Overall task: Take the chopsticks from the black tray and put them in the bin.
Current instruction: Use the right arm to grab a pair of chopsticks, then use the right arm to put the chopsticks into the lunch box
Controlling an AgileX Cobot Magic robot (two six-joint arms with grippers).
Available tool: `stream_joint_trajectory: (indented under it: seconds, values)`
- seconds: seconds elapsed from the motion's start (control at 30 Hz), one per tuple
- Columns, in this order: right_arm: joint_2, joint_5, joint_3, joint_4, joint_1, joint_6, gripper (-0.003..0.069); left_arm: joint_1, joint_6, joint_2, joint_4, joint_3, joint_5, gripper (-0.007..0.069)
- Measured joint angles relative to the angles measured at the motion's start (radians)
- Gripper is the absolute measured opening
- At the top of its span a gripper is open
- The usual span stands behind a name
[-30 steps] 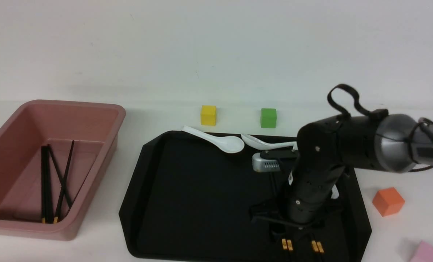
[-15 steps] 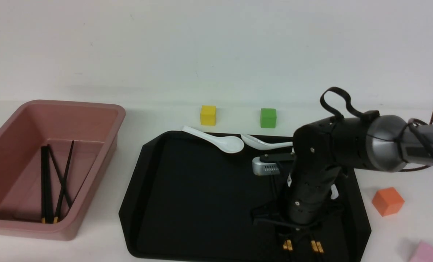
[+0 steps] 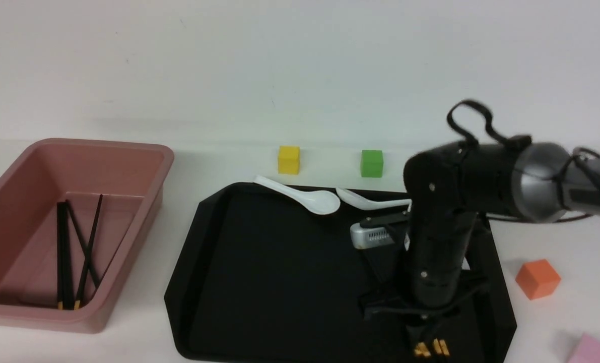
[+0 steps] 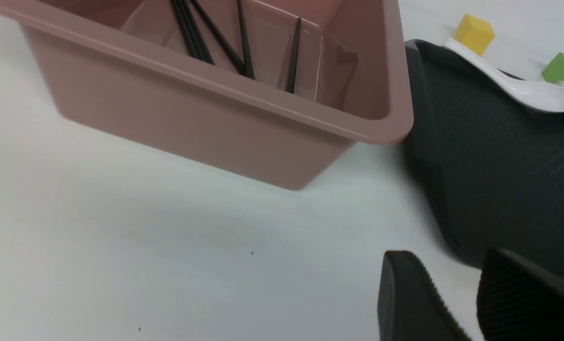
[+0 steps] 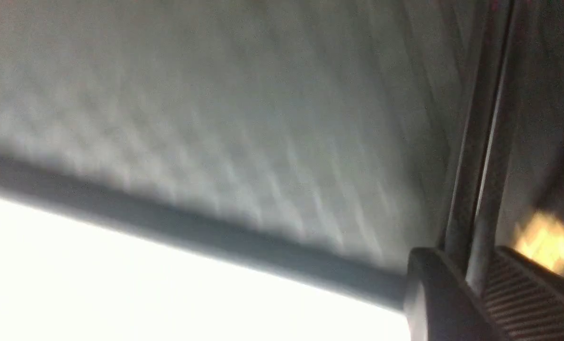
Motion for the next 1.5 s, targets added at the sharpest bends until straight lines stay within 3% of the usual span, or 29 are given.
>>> stream_joint_trajectory:
  seconds: [0.17, 0.37, 0.43, 0.53, 0.67, 0.9, 1.03, 1.13, 1.2, 1.33, 1.5]
  values:
    - [-0.03, 0.065, -0.053, 0.048, 0.004, -0.047, 0.0138, 0.0, 0.0, 0.0, 0.0, 0.0, 0.0, 0.0238]
    - [-0.057, 0.074, -0.17, 0.354, 0.087, -0.237, 0.0138, 0.0, 0.0, 0.0, 0.0, 0.0, 0.0, 0.0238]
    - [-0.05, 0.033, -0.222, 0.415, 0.116, -0.277, 0.0138, 0.0, 0.0, 0.0, 0.0, 0.0, 0.0, 0.0238]
    - [0.028, -0.173, -0.396, 0.575, 0.194, -0.367, 0.0138, 0.0, 0.0, 0.0, 0.0, 0.0, 0.0, 0.0238]
    - [0.192, -0.364, -0.641, 0.687, 0.261, -0.436, 0.0138, 0.0, 0.0, 0.0, 0.0, 0.0, 0.0, 0.0238]
    - [0.463, -0.549, -0.905, 0.724, 0.329, -0.495, 0.0139, 0.0, 0.0, 0.0, 0.0, 0.0, 0.0, 0.0238]
    - [0.557, -0.624, -0.942, 0.727, 0.339, -0.496, 0.0204, 0.0, 0.0, 0.0, 0.0, 0.0, 0.0, 0.0238]
    - [0.571, -0.607, -0.943, 0.726, 0.336, -0.494, 0.0276, 0.0, 0.0, 0.0, 0.0, 0.0, 0.0, 0.0238]
    - [0.561, -0.562, -0.945, 0.726, 0.329, -0.481, 0.0284, 0.0, 0.0, 0.0, 0.0, 0.0, 0.0, 0.0238]
    - [0.508, -0.426, -0.946, 0.703, 0.304, -0.43, 0.0223, 0.0, 0.0, 0.0, 0.0, 0.0, 0.0, 0.0238]
    - [0.351, -0.151, -0.963, 0.623, 0.228, -0.385, 0.0039, 0.0, 0.0, 0.0, 0.0, 0.0, 0.0, 0.0238]
